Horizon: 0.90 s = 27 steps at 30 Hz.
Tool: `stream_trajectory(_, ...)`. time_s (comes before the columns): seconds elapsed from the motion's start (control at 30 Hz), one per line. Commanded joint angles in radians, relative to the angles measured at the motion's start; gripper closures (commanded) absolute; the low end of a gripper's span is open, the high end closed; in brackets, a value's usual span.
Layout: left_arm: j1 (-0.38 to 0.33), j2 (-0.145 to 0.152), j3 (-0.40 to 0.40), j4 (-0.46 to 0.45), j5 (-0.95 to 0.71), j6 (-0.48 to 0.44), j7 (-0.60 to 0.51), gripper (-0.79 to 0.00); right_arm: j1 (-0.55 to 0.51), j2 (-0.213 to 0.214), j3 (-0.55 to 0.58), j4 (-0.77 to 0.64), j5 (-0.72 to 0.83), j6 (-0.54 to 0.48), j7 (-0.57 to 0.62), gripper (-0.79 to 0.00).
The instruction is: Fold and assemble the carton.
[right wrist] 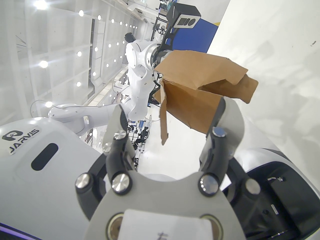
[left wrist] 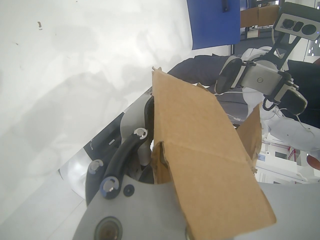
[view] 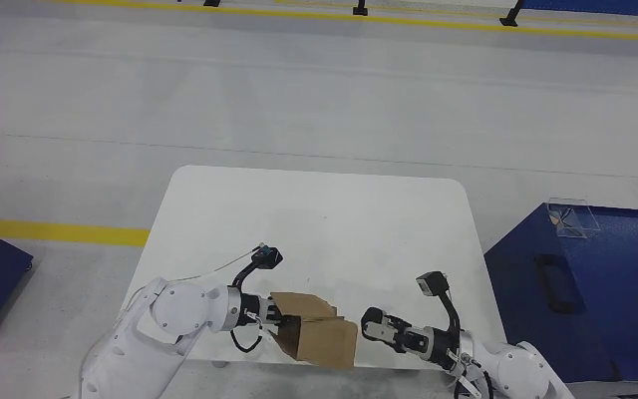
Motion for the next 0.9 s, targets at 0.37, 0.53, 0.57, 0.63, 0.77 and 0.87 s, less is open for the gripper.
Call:
stream_trajectory(0.37,0.0,0.0,0.0,0.0,0.0,0.0,0.0,0.0,0.0,0.0,0.0,0.0,0.0,0.0,0.0,-0.785)
stream_trajectory(0.53,0.008,-0.001,0.007,0.003,-0.02,0.0,-0.005,0.0,0.0,-0.001,-0.001,-0.002,0.006,-0.001,-0.005,-0.785)
stream_trajectory(0.57,0.009,-0.004,0.012,0.012,-0.071,0.01,-0.02,0.0,0.002,-0.003,0.003,0.002,0.029,-0.014,-0.035,-0.785)
stream_trajectory(0.63,-0.016,-0.012,0.018,0.054,-0.167,0.069,-0.035,0.0,0.006,-0.005,0.006,0.034,0.04,-0.012,-0.077,-0.785)
stream_trajectory(0.77,-0.117,-0.042,0.063,0.191,-0.393,0.22,-0.072,0.0,0.023,-0.008,0.009,0.097,-0.013,-0.054,-0.13,-0.785)
stream_trajectory(0.87,-0.183,-0.072,0.117,0.3,-0.586,0.293,-0.12,0.0,0.016,-0.012,0.01,0.136,0.019,-0.072,-0.163,-0.785)
